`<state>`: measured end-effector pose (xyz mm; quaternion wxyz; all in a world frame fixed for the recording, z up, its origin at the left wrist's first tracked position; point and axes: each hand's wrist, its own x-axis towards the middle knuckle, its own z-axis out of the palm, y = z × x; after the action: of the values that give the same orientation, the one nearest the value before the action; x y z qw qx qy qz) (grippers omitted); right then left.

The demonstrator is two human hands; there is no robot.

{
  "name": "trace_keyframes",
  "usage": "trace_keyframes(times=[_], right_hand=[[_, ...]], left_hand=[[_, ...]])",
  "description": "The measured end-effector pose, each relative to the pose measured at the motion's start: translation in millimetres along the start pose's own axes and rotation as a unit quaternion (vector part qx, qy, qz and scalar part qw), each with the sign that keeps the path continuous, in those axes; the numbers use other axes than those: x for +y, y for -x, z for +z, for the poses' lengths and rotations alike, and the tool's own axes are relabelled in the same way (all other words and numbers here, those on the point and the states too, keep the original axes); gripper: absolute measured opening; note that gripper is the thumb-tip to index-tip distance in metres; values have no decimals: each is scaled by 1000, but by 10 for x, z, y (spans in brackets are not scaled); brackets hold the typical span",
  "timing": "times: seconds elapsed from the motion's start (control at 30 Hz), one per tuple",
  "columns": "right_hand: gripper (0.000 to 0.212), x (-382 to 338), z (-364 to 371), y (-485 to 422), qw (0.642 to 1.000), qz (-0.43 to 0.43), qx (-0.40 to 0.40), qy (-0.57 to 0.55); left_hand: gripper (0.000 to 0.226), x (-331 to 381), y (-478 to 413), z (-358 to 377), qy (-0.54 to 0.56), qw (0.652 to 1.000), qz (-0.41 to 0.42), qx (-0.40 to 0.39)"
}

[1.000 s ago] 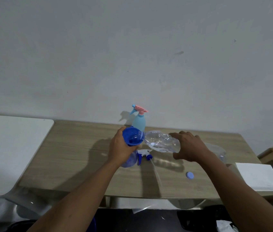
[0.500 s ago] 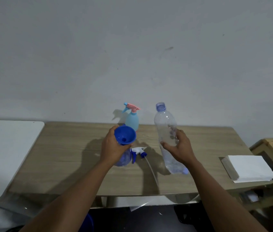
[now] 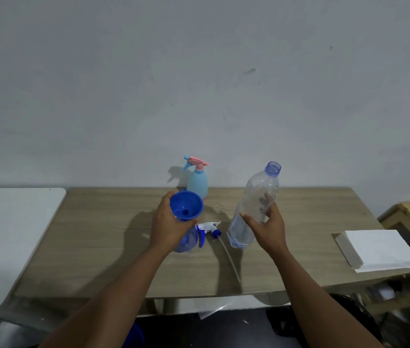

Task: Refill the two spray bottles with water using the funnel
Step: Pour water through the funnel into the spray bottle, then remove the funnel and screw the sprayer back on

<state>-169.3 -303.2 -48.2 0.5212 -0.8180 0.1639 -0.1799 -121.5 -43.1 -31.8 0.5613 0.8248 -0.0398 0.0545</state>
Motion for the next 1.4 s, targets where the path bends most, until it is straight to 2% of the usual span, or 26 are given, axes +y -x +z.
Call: trace_keyframes(times=[0.07, 0.13, 0.17, 0.23, 0.27, 0.33, 0.4, 0.5, 0.57, 0.63, 0.77, 0.9, 1.07, 1.3, 1.4], right_hand=[[87, -42, 6, 48, 1000, -2, -1, -13], [95, -86, 31, 171, 999, -12, 45, -22], [92, -102, 63, 268, 996, -20, 87, -16], [70, -141, 182, 493, 987, -62, 148, -9], [58, -174, 255, 584, 985, -91, 143, -16], [45, -255, 409, 658, 989, -124, 73, -23], [46, -402, 564, 601, 993, -119, -22, -18], [76, -605, 794, 414, 990, -78, -117, -16], [99, -693, 935, 312, 983, -65, -169, -2], [106, -768, 1035, 260, 979, -56, -196, 19], [85, -853, 1111, 233, 981, -55, -185, 18], [89, -884, 1128, 227, 988, -30, -141, -47], [87, -928, 1110, 197, 989, -38, -137, -46], [87, -943, 963, 163, 987, -6, -75, -142], [89, -727, 877, 215, 991, -6, -104, -87]], left_hand=[[97, 29, 7, -9, -3, 1000, -3, -6], [108, 24, 3, -14, 0, 1000, -11, -13], [115, 18, 4, -20, 1, 1000, -15, -16], [124, -16, 14, -30, 6, 1000, -23, -21], [126, -47, 19, -32, 8, 999, -26, -22], [123, -76, 52, -41, -1, 999, -28, -23], [104, -106, 70, -30, -5, 999, -27, -24], [58, -177, 77, 7, 5, 997, -71, -28], [46, -232, 69, 26, -10, 994, -96, -49], [38, -278, 66, 39, -19, 992, -101, -76], [34, -330, 40, 35, -45, 990, -106, -84], [32, -395, 4, 63, -47, 989, -118, -76], [30, -424, -12, 86, -49, 989, -117, -74], [50, -457, -16, 82, -59, 991, -100, -63], [54, -529, -27, 28, -66, 993, -83, -44]])
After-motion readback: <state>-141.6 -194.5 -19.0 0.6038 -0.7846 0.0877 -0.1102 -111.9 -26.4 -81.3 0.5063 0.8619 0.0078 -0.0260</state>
